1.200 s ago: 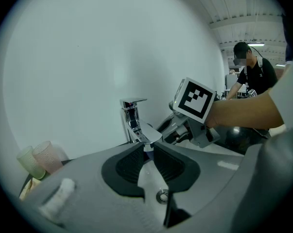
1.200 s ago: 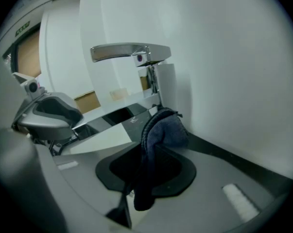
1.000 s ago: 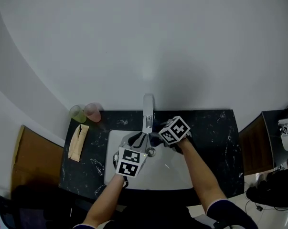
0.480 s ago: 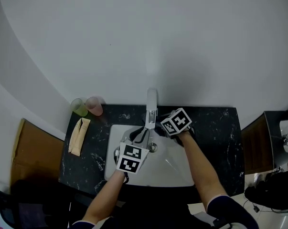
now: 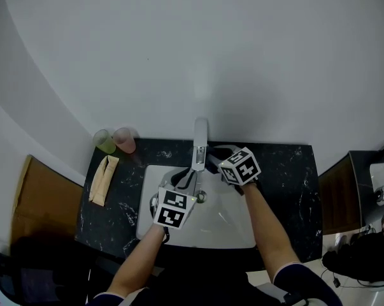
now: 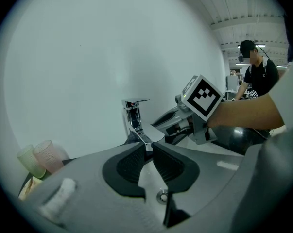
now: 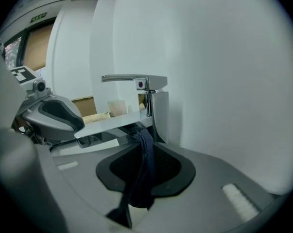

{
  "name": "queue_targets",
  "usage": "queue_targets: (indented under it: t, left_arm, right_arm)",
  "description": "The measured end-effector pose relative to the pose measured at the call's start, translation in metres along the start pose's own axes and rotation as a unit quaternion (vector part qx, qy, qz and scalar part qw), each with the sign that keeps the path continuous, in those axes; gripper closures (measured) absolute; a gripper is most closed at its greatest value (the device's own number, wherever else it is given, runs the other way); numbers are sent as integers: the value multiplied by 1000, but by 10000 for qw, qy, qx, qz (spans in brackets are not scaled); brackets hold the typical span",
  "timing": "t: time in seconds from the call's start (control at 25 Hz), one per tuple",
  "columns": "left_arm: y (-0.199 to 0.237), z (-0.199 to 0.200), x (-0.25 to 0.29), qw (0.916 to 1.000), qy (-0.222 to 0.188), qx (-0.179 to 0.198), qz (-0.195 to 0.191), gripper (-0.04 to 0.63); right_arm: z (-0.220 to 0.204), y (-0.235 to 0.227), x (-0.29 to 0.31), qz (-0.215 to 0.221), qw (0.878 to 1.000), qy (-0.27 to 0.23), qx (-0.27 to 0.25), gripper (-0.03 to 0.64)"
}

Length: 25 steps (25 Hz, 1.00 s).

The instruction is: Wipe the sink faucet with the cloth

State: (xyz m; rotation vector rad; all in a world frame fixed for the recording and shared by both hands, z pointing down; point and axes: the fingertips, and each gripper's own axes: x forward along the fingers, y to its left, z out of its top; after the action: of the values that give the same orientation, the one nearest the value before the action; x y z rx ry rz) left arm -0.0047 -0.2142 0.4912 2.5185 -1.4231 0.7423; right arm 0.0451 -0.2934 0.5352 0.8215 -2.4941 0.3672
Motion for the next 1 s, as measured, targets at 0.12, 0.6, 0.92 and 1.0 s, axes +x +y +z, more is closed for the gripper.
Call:
queue_targets:
  t: [0.12, 0.6, 0.92, 1.0]
  left_arm:
    - [0, -2, -1, 10000, 22, -4, 67, 554]
    - [2, -7, -21, 9996, -47, -146, 228, 580]
    - [11, -34, -39, 9979, 26, -549, 330, 583]
    - [11, -42, -42, 9973, 28, -673, 276, 584]
  right_arm:
    - [3, 12, -7, 88, 9995, -123, -290, 537]
    - [-11, 61, -23, 502, 9933, -369, -973, 538]
    - [-16, 88, -28, 617, 9920, -430, -1010, 538]
    - [-19, 94, -31, 678, 9916, -442, -1010, 538]
